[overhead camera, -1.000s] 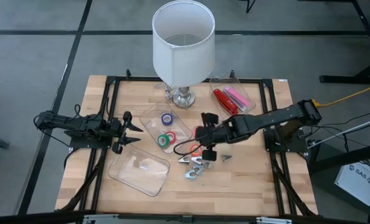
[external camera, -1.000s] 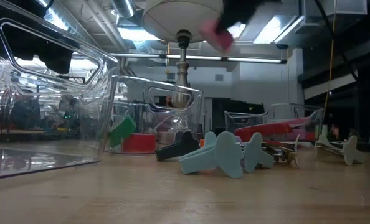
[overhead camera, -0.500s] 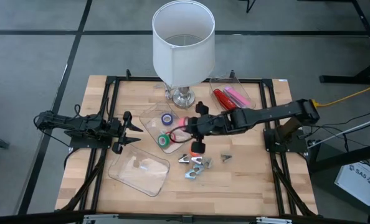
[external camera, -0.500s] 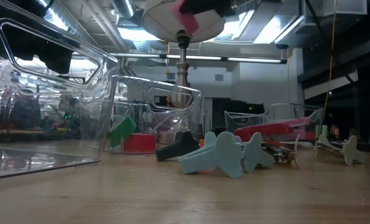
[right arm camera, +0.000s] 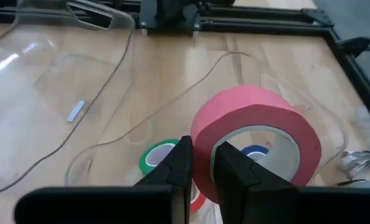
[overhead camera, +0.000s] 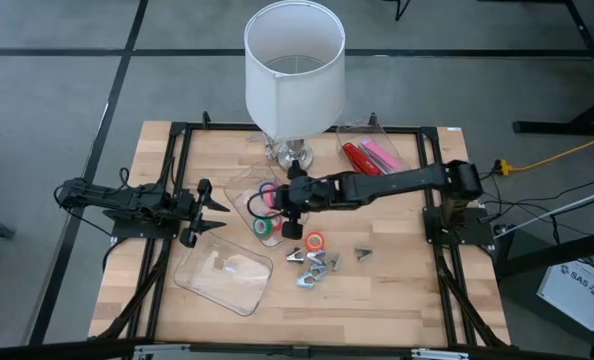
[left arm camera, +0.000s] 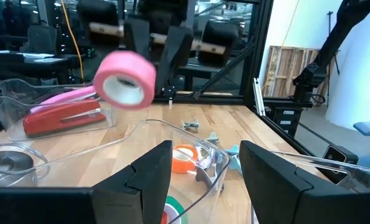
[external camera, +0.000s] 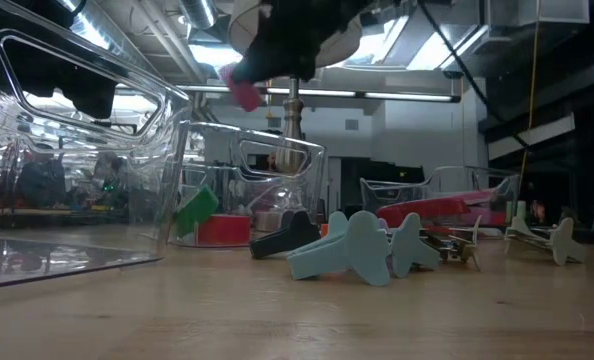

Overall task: Pick and place Stapler, Stapler remover, tape
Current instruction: Put the pink tape into the middle transparent bin, then put the orange tape into the middle transparent bin

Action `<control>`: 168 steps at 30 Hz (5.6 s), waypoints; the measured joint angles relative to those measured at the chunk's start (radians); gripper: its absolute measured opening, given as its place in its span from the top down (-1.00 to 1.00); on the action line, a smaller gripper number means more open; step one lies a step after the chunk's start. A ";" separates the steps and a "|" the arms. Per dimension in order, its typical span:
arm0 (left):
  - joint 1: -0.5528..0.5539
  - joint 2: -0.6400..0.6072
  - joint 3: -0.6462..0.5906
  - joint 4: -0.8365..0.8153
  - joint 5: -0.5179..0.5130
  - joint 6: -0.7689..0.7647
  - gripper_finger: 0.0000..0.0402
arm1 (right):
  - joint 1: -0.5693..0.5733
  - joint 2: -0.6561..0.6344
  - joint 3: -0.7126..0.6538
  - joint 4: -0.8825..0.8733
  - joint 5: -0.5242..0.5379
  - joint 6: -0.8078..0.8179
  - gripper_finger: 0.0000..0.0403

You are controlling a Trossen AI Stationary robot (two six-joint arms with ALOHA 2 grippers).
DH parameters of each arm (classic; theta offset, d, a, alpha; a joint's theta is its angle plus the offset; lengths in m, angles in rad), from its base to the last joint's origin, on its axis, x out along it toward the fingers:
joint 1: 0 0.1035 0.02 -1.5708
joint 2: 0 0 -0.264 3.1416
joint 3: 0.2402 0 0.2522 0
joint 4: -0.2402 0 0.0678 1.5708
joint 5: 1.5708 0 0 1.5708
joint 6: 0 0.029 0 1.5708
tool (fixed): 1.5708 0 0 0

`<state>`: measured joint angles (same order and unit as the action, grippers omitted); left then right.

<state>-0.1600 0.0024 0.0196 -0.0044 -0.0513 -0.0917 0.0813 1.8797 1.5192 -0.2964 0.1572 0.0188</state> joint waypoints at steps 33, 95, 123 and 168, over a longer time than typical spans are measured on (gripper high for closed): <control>0.000 0.000 0.000 0.000 0.000 0.000 0.08 | -0.087 0.155 -0.001 0.017 -0.207 0.129 0.54; 0.000 0.000 0.000 0.000 0.000 0.000 0.08 | 0.108 -0.131 -0.001 -0.563 0.027 0.292 -0.03; 0.000 0.000 0.000 0.000 0.000 0.000 0.08 | 0.137 -0.232 -0.266 -0.493 0.034 0.273 -0.03; 0.000 0.000 0.000 0.000 0.000 0.000 0.08 | 0.261 -0.214 -0.641 0.215 0.008 -0.199 -0.03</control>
<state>-0.1600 0.0023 0.0196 -0.0044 -0.0513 -0.0916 0.3422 1.6653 0.8784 -0.0817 0.1651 -0.1801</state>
